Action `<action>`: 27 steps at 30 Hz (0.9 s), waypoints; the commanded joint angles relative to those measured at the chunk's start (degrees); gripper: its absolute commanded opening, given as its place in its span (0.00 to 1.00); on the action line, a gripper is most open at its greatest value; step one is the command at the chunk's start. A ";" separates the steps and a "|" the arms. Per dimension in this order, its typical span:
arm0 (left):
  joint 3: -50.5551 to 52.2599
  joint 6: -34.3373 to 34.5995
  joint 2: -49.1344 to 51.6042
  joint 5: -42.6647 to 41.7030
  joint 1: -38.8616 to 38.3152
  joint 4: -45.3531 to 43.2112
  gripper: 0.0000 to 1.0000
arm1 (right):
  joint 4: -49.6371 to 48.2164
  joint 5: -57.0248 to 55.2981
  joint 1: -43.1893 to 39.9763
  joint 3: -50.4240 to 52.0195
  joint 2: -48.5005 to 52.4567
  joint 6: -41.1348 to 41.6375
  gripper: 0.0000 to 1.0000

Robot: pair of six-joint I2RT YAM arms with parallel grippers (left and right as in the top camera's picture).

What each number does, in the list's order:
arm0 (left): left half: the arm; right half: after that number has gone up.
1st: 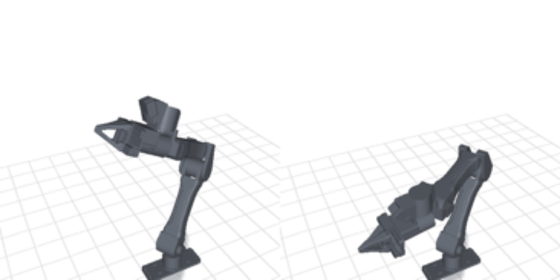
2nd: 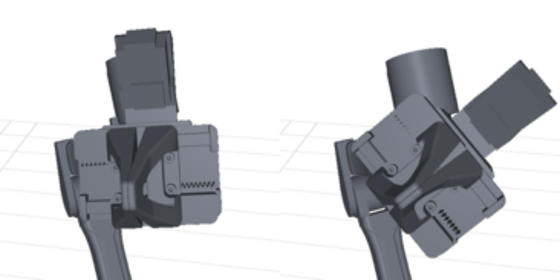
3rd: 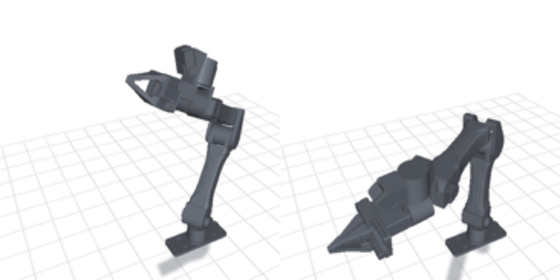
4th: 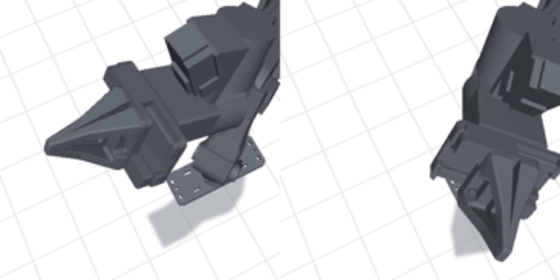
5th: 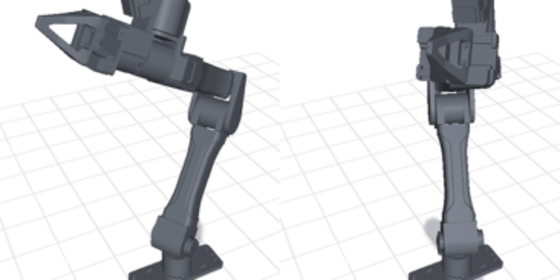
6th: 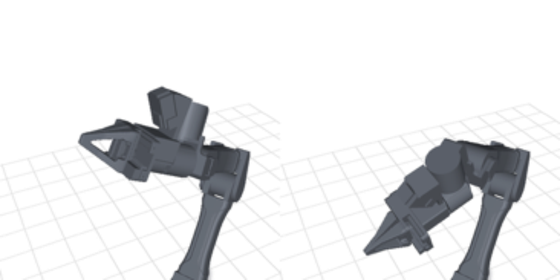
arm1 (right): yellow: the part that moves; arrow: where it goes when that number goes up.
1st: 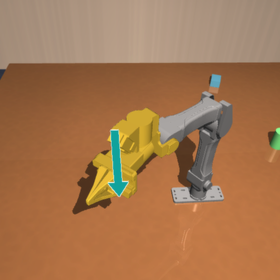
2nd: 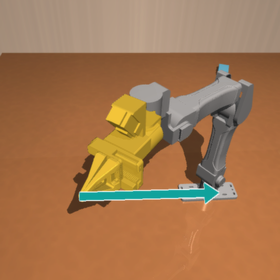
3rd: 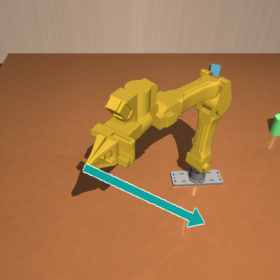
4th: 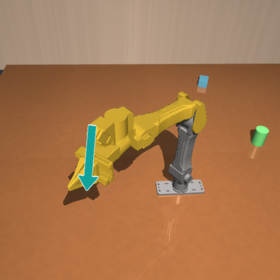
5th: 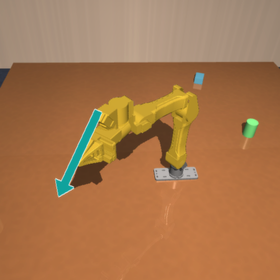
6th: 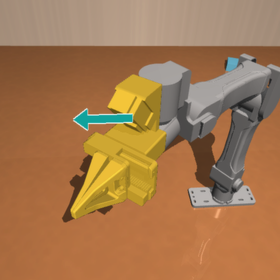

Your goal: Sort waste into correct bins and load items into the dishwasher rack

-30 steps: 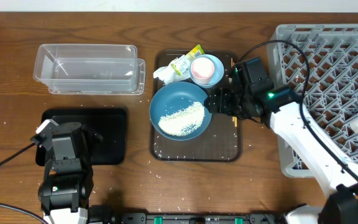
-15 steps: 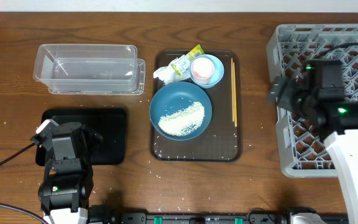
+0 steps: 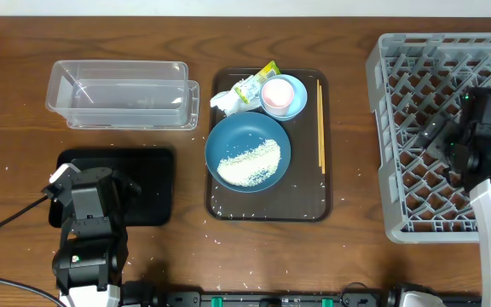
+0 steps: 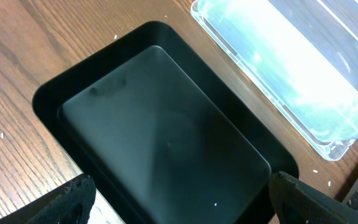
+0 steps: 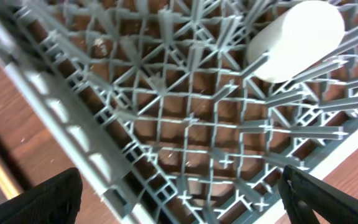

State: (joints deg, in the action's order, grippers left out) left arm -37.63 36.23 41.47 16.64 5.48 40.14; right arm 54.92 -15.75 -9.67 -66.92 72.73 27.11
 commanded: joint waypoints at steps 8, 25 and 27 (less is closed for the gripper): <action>-1.03 0.50 0.00 0.59 0.24 0.13 0.92 | 0.42 -2.91 -6.45 0.00 -0.39 -0.61 0.99; -1.03 0.59 0.00 -0.52 0.24 0.11 0.92 | 0.63 -2.86 -6.54 0.00 -0.37 -0.61 0.99; -1.03 0.57 0.00 -7.78 0.24 0.13 0.92 | 0.66 -2.89 -6.54 0.00 -0.37 -0.61 0.99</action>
State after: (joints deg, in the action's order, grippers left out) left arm -37.63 36.23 41.47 15.16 5.48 40.14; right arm 55.48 -17.63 -15.57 -66.92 72.73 26.92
